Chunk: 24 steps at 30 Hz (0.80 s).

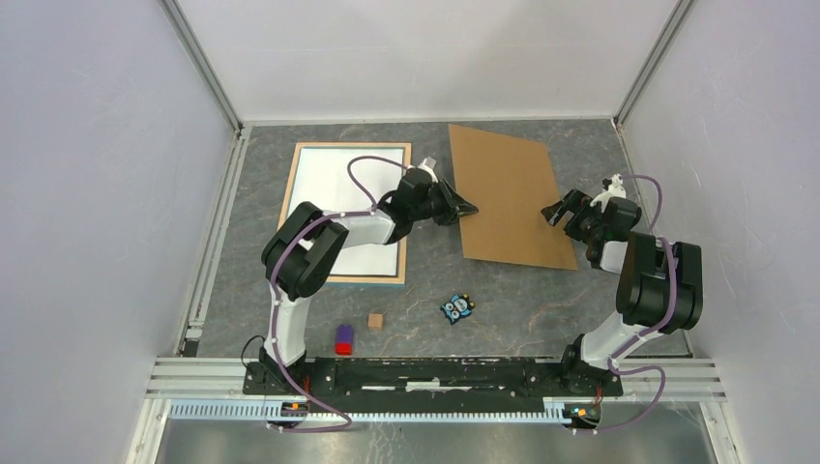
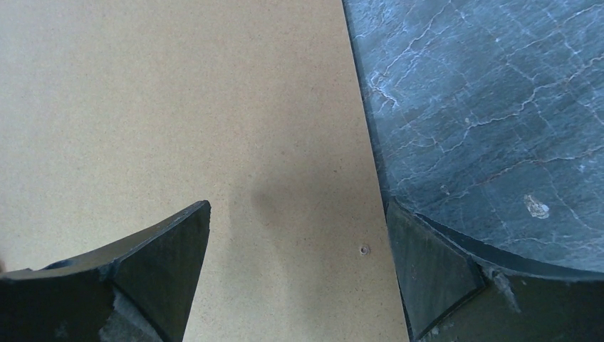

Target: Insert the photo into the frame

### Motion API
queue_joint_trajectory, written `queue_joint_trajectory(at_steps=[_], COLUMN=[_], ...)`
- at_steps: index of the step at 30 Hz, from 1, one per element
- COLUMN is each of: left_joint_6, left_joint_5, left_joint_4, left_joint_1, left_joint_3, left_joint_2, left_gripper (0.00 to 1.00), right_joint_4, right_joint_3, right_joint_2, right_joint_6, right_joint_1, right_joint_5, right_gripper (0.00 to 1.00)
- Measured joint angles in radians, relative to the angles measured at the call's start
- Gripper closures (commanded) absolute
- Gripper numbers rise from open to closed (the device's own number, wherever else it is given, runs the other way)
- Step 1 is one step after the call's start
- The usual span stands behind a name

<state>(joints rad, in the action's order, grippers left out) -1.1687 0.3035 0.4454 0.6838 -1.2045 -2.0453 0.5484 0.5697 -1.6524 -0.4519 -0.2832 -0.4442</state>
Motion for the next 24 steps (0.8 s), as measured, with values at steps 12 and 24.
queue_joint_trajectory(at_steps=[12, 24], left_joint_6=[0.132, 0.461], left_joint_5=[-0.006, -0.144], left_joint_4=[-0.278, -0.897], left_joint_1=[0.007, 0.05], left_joint_3=[-0.193, -0.441], left_joint_2=[0.015, 0.266], left_gripper=[0.98, 0.98], right_joint_4=[-0.069, -0.118], right_joint_3=[0.0, -0.002], right_joint_2=[0.034, 0.061], right_joint_6=[0.04, 0.064], right_joint_1=[0.0, -0.021], right_joint_5=[0.027, 0.036], right_gripper=[0.02, 0.02])
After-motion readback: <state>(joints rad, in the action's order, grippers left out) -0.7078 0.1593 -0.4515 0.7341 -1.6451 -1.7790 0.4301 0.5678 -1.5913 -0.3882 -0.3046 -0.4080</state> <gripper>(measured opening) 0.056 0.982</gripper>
